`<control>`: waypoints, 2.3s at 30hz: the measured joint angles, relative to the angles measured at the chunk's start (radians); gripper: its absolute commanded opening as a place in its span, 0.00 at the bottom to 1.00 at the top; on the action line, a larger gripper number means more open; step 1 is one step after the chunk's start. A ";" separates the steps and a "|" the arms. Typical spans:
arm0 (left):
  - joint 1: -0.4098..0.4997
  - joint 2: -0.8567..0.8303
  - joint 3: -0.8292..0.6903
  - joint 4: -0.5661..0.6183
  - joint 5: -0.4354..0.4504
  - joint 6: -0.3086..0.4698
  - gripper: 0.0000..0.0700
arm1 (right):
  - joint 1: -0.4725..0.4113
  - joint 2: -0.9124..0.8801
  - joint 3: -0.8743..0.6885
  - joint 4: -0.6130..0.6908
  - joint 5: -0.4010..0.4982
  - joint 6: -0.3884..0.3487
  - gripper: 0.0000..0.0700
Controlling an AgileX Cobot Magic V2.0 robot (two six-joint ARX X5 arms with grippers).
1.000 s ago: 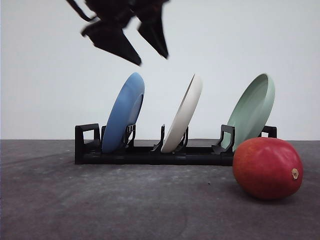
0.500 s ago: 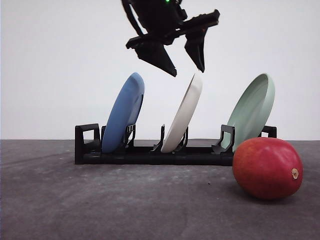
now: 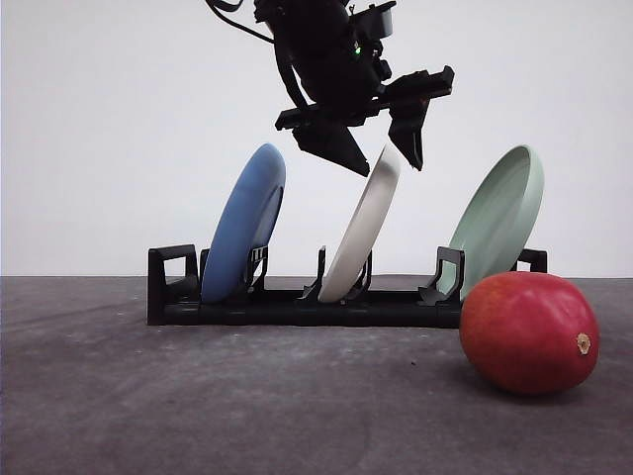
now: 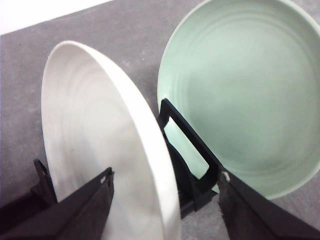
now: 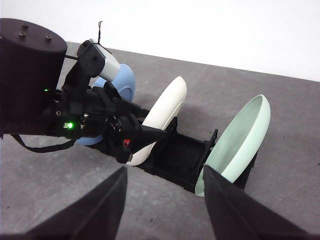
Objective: Place pomegranate in white plate
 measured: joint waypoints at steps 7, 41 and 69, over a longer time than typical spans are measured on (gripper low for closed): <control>0.027 0.023 0.000 -0.013 -0.001 0.003 0.56 | 0.000 0.000 0.000 0.000 0.000 0.000 0.43; 0.021 0.024 0.034 -0.094 0.005 -0.005 0.00 | 0.000 0.000 0.000 0.000 0.000 0.003 0.43; -0.024 -0.091 0.146 -0.244 -0.009 -0.045 0.00 | 0.013 0.000 0.000 -0.003 -0.003 0.003 0.43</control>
